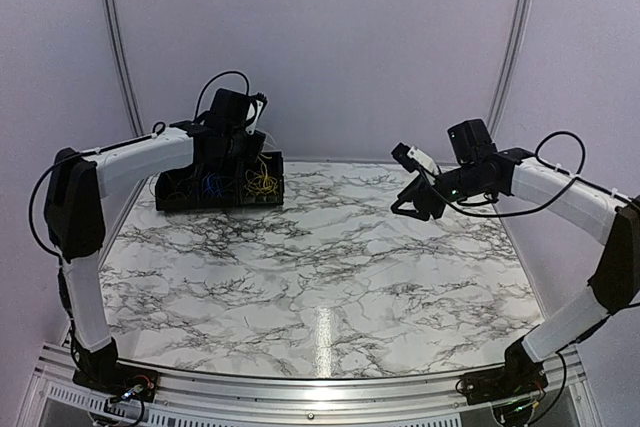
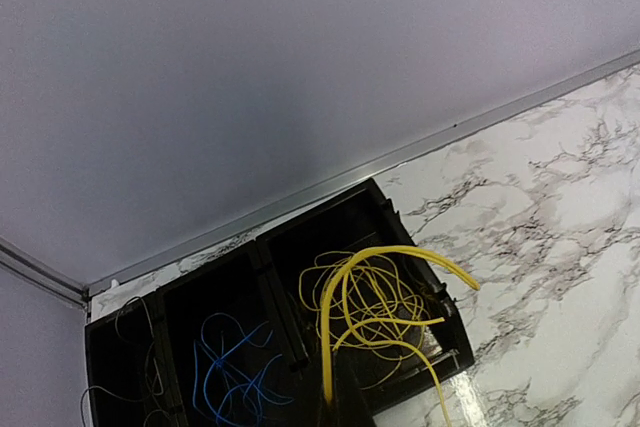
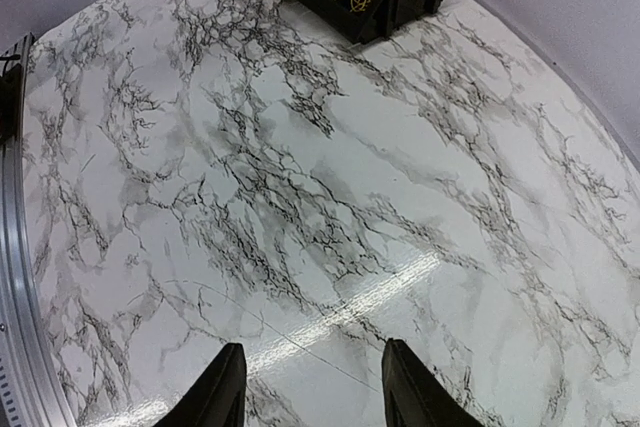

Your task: Untangle the cables

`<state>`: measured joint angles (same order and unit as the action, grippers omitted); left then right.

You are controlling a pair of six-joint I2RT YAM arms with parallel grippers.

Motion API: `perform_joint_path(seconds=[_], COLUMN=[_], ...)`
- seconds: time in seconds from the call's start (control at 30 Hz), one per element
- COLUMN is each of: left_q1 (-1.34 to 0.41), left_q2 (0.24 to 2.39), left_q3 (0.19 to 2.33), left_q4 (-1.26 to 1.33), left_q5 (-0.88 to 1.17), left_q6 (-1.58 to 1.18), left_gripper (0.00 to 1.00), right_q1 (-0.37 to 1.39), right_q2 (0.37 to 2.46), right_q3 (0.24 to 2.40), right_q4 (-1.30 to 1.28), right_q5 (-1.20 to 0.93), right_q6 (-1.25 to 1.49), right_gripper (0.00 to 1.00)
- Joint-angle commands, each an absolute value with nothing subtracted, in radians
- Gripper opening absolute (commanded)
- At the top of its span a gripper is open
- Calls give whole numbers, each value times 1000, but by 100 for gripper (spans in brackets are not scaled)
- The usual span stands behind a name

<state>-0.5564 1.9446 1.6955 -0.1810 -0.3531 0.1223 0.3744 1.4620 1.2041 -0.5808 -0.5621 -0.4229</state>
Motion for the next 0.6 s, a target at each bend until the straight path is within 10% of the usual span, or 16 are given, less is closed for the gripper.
perform_joint_path(seconds=[0.0,0.57], left_q1=[-525,-422], left_q2=[2027,2292], left_q3=[1768,1923], left_q4=[-222,-168], left_q5=[-410,-327], left_q6=[142,73], left_gripper=[0,0], right_q1=[365,365], right_q2=[1417,1346], right_q3=[1186,1123], right_q4=[-563,-606], right_q5=[-539,-518], right_q6=[-427,-423], right_gripper=[47,47])
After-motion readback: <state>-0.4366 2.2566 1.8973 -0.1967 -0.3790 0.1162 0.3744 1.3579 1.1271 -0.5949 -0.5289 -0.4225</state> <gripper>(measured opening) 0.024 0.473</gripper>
